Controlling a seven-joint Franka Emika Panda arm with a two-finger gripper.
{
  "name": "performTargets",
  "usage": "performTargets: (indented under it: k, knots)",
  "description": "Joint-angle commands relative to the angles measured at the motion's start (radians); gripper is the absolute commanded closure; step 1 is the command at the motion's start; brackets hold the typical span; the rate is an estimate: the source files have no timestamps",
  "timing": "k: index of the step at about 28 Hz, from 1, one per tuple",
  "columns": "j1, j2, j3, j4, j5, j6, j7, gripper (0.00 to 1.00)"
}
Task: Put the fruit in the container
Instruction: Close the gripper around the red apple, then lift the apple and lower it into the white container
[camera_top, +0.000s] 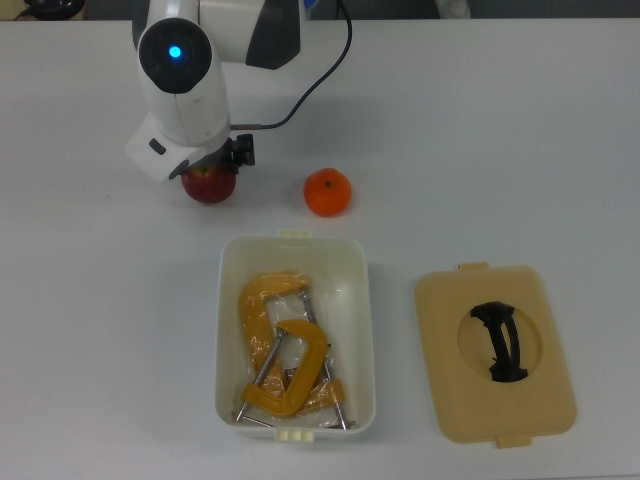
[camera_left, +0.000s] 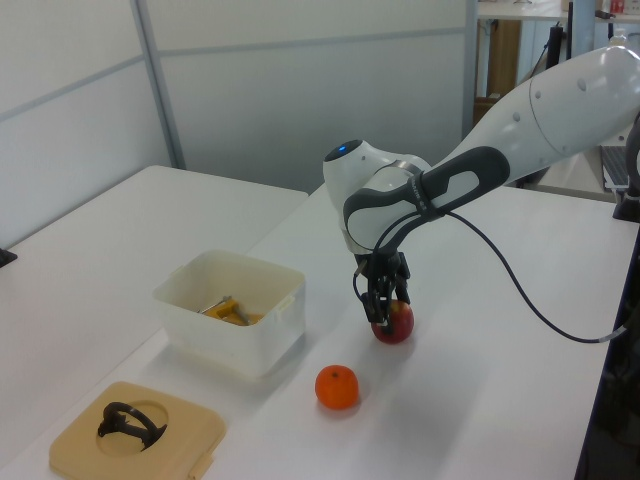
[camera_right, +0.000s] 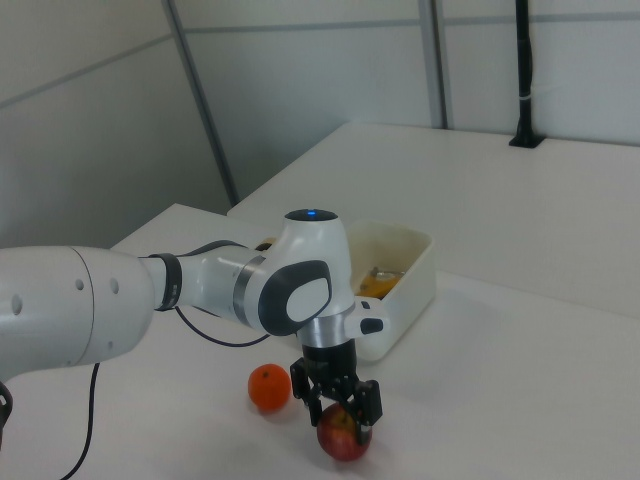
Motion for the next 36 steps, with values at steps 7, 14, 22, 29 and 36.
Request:
performTargets:
  k: [7, 14, 22, 29, 36]
  knots:
    - [0.008, -0.119, 0.002, 0.109, -0.01, -0.048, -0.014, 0.5]
    - [0.027, -0.108, 0.018, 0.22, -0.051, 0.001, -0.015, 0.49]
    - [0.05, -0.062, 0.038, 0.22, -0.056, 0.271, 0.008, 0.44]
    - [0.076, -0.004, 0.047, 0.22, -0.07, 0.435, 0.111, 0.4]
    - [0.08, 0.004, 0.05, 0.214, -0.064, 0.429, 0.245, 0.0]
